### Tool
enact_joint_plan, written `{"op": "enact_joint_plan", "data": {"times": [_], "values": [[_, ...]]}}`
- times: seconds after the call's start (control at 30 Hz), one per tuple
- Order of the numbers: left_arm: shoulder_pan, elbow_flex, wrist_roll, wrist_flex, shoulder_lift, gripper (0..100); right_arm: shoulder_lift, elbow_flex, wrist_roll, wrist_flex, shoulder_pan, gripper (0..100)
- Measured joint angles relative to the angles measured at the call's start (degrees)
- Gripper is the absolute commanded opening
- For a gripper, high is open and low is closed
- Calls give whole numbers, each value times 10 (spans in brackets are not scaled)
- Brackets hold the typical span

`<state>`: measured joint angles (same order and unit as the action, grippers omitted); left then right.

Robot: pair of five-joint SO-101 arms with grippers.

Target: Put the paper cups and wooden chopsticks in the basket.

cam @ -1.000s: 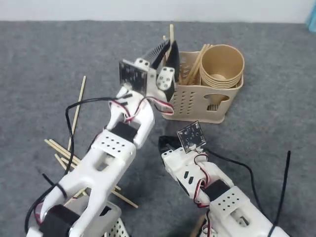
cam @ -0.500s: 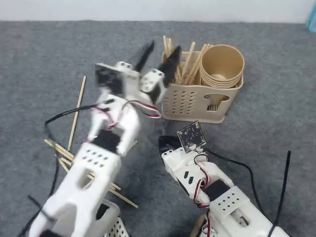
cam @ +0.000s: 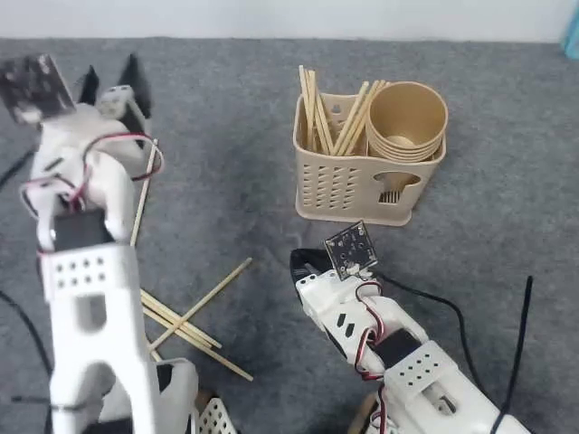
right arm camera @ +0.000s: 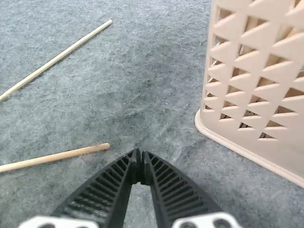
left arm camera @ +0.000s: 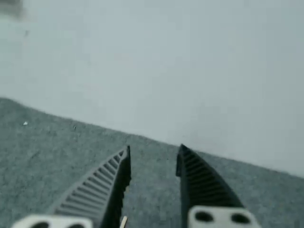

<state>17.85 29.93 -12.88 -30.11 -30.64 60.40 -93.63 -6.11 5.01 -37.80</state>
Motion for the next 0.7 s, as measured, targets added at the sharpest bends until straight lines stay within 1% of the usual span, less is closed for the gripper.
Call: {"op": "enact_joint_plan", "data": {"times": [0.03,0.1,0.23,0.33,0.53,0.63,0.7], "values": [[7,-9,0,0,26,47,0,0,0,0,0,12],[18,-27,0,0,78,58,0,0,0,0,0,12],[24,-76,0,-18,180,122,0,0,0,0,0,12],[24,-127,1,-66,256,152,0,0,0,0,0,12],[24,-264,33,-189,409,152,0,0,0,0,0,11],[24,-332,55,-233,491,152,0,0,0,0,0,11],[24,-377,55,-254,542,152,0,0,0,0,0,11]]}}
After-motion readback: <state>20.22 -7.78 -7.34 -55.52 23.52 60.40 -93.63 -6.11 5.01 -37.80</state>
